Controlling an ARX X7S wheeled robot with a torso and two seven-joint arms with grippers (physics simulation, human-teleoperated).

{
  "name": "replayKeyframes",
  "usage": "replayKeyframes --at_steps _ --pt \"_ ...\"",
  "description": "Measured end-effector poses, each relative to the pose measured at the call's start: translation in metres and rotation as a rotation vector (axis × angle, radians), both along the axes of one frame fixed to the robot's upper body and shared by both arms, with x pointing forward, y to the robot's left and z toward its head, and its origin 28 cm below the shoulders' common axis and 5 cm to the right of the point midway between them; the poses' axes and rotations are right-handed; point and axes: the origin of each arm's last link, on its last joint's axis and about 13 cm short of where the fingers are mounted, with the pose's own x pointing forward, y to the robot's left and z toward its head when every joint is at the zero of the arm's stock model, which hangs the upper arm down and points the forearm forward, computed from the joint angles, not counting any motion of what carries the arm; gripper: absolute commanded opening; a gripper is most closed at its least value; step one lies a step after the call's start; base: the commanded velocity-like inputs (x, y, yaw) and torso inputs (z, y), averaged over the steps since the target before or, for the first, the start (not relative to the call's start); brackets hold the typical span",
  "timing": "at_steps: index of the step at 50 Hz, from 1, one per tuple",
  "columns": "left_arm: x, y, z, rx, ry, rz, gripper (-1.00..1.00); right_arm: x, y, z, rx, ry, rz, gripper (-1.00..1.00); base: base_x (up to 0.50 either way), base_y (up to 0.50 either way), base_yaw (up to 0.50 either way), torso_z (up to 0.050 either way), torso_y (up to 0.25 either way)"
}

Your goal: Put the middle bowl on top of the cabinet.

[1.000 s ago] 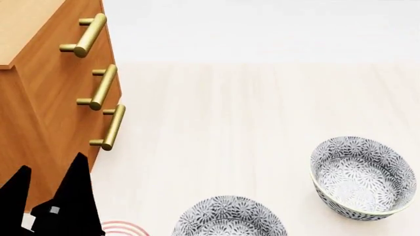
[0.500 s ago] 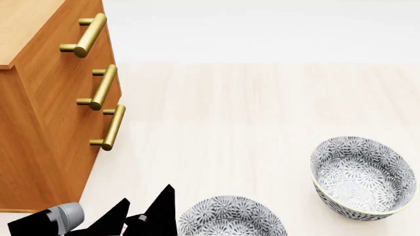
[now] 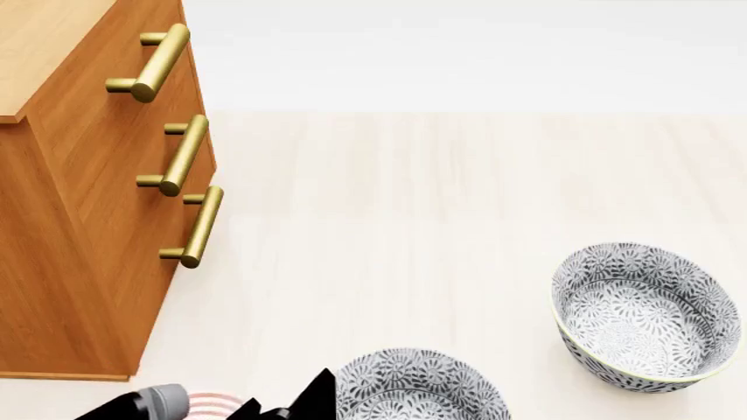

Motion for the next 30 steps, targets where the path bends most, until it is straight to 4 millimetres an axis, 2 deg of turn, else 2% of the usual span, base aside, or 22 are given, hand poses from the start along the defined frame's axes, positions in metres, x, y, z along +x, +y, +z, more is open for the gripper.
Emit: replayKeyframes --at_steps 30 --pt "0.002 0.003 -0.025 -0.037 0.101 0.015 1.0 0.001 0.002 0.0 -0.005 -0.001 0.001 1.0 0.0 0.0 0.0 0.0 0.0"
